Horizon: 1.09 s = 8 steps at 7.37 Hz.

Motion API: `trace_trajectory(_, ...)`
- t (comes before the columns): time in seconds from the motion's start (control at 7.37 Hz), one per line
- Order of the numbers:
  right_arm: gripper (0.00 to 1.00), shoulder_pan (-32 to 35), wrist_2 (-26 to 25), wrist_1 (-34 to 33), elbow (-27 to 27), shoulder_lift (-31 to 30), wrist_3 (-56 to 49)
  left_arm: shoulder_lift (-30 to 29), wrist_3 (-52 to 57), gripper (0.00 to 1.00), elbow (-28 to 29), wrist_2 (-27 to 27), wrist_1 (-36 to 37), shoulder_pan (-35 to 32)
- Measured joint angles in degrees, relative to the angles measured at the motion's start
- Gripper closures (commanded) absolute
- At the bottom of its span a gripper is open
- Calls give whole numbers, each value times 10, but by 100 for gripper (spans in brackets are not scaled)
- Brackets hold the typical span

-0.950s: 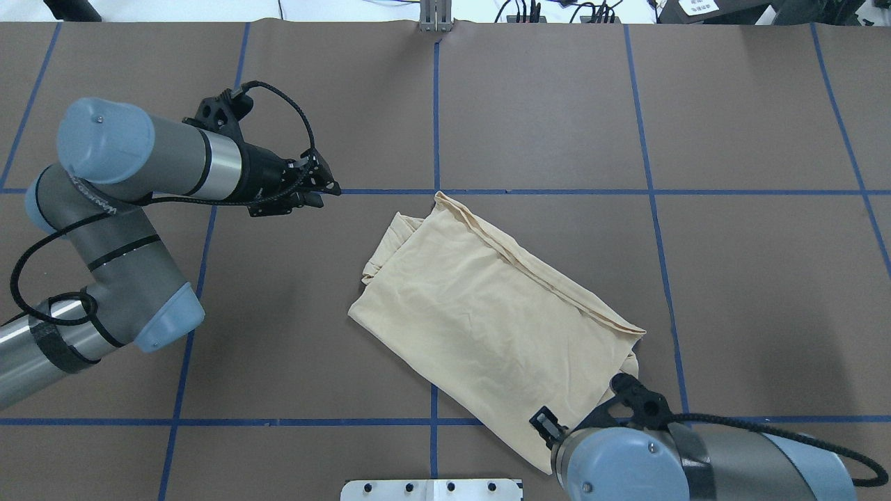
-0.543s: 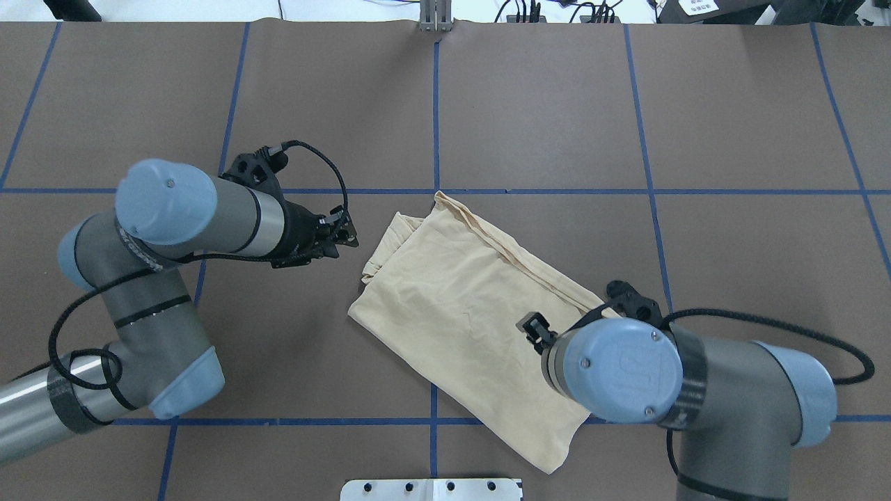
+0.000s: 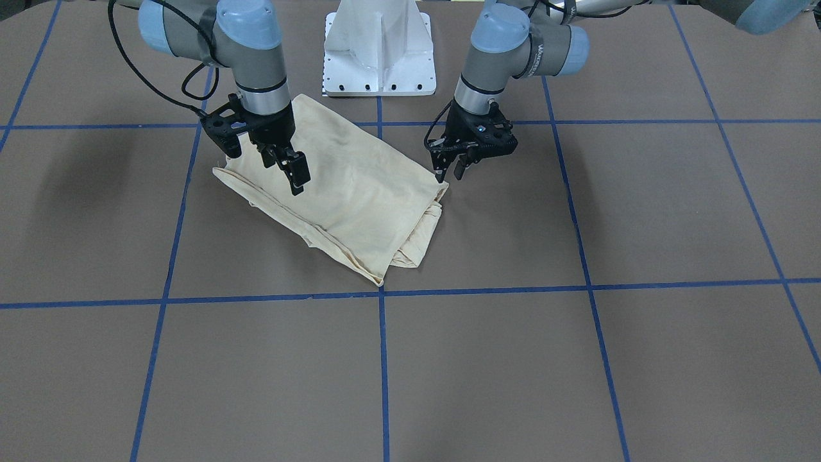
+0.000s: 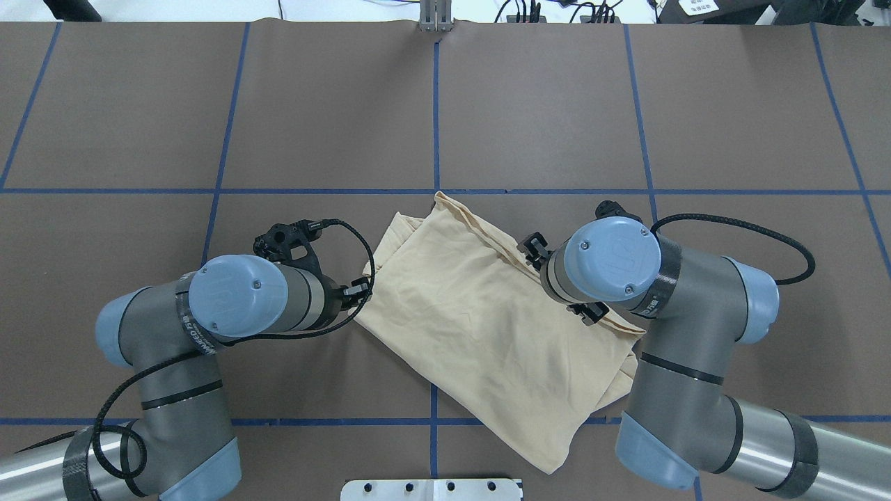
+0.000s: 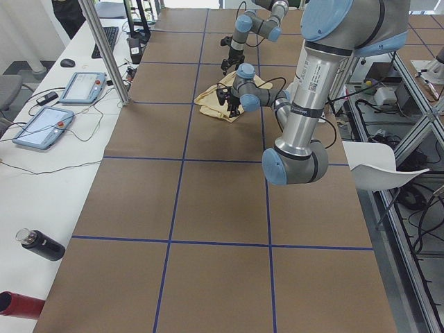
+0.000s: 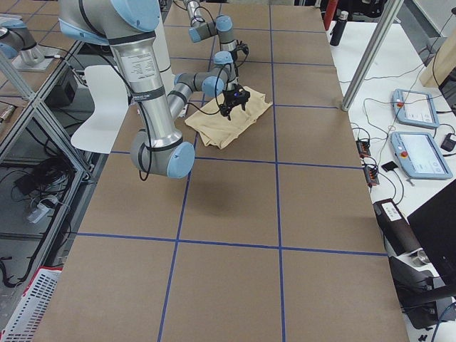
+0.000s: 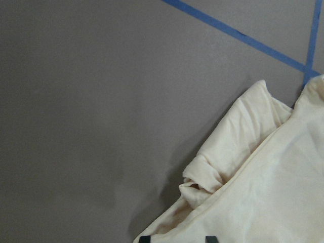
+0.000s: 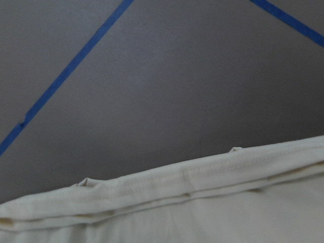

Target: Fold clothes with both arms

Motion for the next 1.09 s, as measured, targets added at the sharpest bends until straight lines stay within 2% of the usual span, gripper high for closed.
trace_trajectory(0.54,0,17,8,13,-28,0,-27,-8,11,49,20,5,4,11)
trace_trajectory(0.95,0,17,8,20,-32,0,-30,-12,14,52,43,11,-26,11)
trace_trajectory(1.09,0,17,8,20,-33,1,-30,-13,14,69,52,13,-39,11)
